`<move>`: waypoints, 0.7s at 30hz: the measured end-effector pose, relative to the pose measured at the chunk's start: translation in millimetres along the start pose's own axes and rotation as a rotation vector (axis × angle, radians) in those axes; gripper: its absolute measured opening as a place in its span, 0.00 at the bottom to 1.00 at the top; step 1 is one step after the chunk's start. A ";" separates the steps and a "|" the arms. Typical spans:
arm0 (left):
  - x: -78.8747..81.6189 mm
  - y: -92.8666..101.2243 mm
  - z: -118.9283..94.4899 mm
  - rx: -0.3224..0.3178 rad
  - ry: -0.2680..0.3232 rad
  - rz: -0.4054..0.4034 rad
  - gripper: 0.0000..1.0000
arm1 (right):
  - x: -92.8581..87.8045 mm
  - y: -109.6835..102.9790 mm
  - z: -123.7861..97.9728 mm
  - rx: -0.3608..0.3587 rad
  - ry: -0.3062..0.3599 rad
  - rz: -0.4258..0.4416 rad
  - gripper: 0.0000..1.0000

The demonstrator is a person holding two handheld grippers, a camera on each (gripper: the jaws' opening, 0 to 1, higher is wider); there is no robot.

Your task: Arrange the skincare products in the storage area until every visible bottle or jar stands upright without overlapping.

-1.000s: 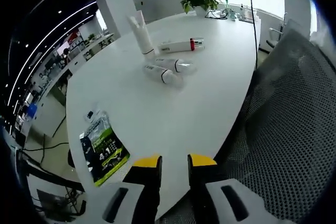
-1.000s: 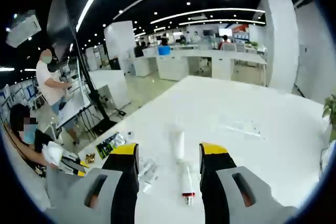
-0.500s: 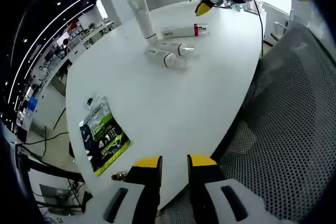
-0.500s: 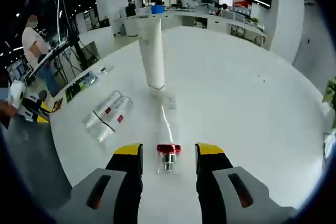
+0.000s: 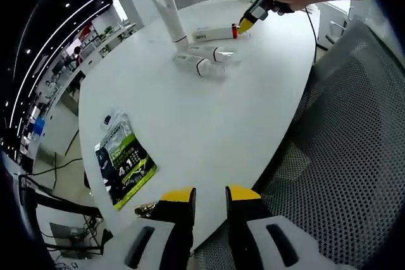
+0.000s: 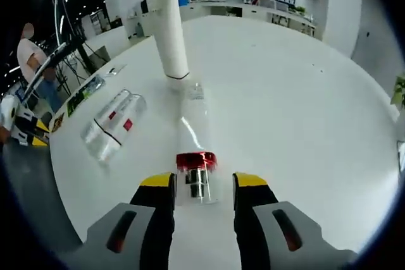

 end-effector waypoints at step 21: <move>-2.3 -0.9 -1.4 0.013 -0.042 0.012 0.20 | -17.1 -6.1 6.6 0.030 0.061 -0.017 0.27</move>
Point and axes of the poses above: the point that each gripper's makers call its tool centre point, and the gripper's own axes: z roughly forward along the fingers, y roughly to its right, x roughly out of its top, the point moved 8 cm from there along -z, roughly backward along the fingers, and after that the axes turned 3 degrees about x, right-handed, at the moved point
